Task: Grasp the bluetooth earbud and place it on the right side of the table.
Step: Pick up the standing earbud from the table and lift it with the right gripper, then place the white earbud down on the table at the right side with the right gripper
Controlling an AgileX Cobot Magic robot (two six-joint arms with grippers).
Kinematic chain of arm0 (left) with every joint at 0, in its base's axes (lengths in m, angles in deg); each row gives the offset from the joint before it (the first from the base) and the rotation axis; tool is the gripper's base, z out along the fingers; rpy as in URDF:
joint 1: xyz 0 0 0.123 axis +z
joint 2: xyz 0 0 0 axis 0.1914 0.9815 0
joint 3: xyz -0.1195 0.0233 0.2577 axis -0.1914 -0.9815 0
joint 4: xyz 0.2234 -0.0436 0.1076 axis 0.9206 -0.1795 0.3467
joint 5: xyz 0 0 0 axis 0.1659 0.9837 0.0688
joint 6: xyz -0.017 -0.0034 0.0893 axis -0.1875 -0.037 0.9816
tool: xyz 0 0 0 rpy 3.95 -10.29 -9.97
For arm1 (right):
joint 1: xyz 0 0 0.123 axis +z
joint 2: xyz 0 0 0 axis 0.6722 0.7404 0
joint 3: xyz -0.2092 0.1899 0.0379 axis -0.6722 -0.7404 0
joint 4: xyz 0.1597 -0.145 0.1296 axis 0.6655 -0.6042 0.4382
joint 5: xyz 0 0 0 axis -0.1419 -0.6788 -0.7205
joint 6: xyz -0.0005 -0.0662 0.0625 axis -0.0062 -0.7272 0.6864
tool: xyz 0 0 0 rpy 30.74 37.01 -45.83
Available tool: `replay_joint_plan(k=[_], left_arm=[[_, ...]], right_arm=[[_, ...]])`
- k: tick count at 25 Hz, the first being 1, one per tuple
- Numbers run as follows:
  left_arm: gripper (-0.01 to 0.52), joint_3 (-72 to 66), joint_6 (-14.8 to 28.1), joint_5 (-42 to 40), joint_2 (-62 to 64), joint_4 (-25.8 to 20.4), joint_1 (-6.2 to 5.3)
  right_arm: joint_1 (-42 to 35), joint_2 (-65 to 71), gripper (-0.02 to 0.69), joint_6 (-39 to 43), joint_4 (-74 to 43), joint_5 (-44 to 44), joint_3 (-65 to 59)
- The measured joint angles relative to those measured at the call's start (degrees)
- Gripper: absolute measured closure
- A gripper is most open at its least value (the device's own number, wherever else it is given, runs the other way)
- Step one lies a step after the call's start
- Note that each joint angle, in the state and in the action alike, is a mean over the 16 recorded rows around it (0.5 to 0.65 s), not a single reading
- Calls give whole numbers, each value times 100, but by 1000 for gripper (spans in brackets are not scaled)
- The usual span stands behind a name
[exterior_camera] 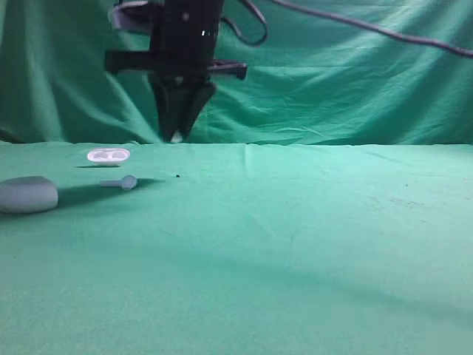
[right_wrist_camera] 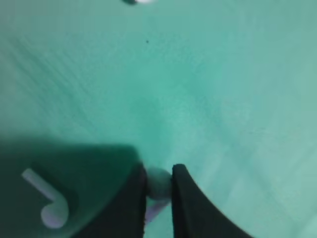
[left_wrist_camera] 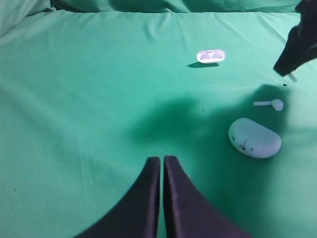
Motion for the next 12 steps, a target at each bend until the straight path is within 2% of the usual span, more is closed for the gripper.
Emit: replay_joint_plan(k=[6,12], left_arm=[[514,0,0,0,0,0,0],[514,0,0,0,0,0,0]], right_arm=[[-168,-547,573,235,-153,-584,28],[-602,-1511,573,507,-202,-778,-885]])
